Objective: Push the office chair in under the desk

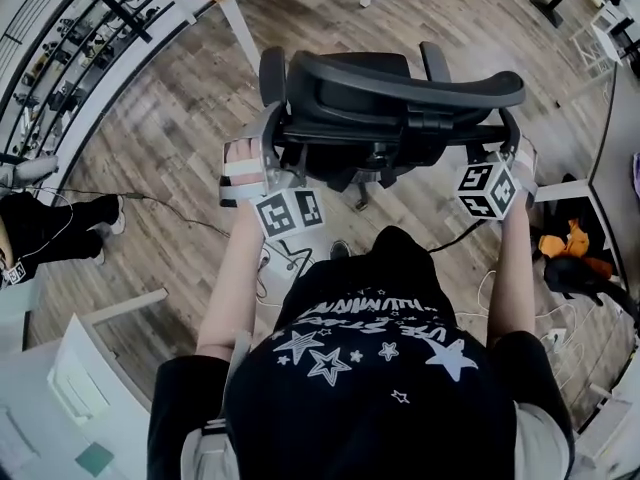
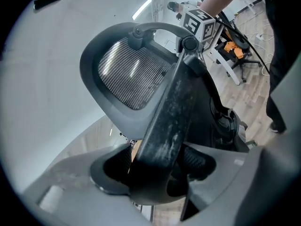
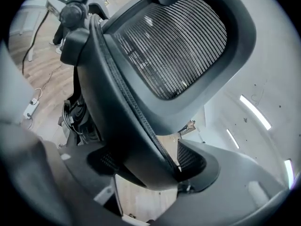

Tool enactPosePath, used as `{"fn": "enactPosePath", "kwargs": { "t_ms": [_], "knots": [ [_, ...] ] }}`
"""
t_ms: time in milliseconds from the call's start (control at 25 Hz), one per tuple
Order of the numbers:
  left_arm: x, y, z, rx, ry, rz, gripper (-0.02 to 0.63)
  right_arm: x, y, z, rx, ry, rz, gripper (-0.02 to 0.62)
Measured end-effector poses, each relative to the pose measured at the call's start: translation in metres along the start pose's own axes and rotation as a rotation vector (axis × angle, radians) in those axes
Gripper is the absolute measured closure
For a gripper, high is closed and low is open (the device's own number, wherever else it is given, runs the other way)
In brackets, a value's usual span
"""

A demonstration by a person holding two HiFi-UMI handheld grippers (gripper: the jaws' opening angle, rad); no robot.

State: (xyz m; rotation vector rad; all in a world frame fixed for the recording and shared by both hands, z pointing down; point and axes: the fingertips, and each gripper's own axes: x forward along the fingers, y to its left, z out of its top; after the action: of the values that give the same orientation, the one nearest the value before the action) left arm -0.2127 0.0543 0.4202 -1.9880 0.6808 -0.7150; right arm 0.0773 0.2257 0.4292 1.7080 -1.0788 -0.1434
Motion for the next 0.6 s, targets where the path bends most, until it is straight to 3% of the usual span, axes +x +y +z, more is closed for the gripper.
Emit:
{"fn": "enactPosePath", "kwargs": {
  "t_ms": [240, 600],
  "knots": [
    [0.018, 0.004, -0.002, 0.023, -0.021, 0.011, 0.293, 0.019, -0.002, 0.000, -0.051, 0.028, -0.019, 0.258],
    [0.054, 0.017, -0.002, 0.010, 0.015, 0.015, 0.293, 0.058, -0.020, 0.012, -0.123, 0.005, -0.023, 0.272]
  ]
}}
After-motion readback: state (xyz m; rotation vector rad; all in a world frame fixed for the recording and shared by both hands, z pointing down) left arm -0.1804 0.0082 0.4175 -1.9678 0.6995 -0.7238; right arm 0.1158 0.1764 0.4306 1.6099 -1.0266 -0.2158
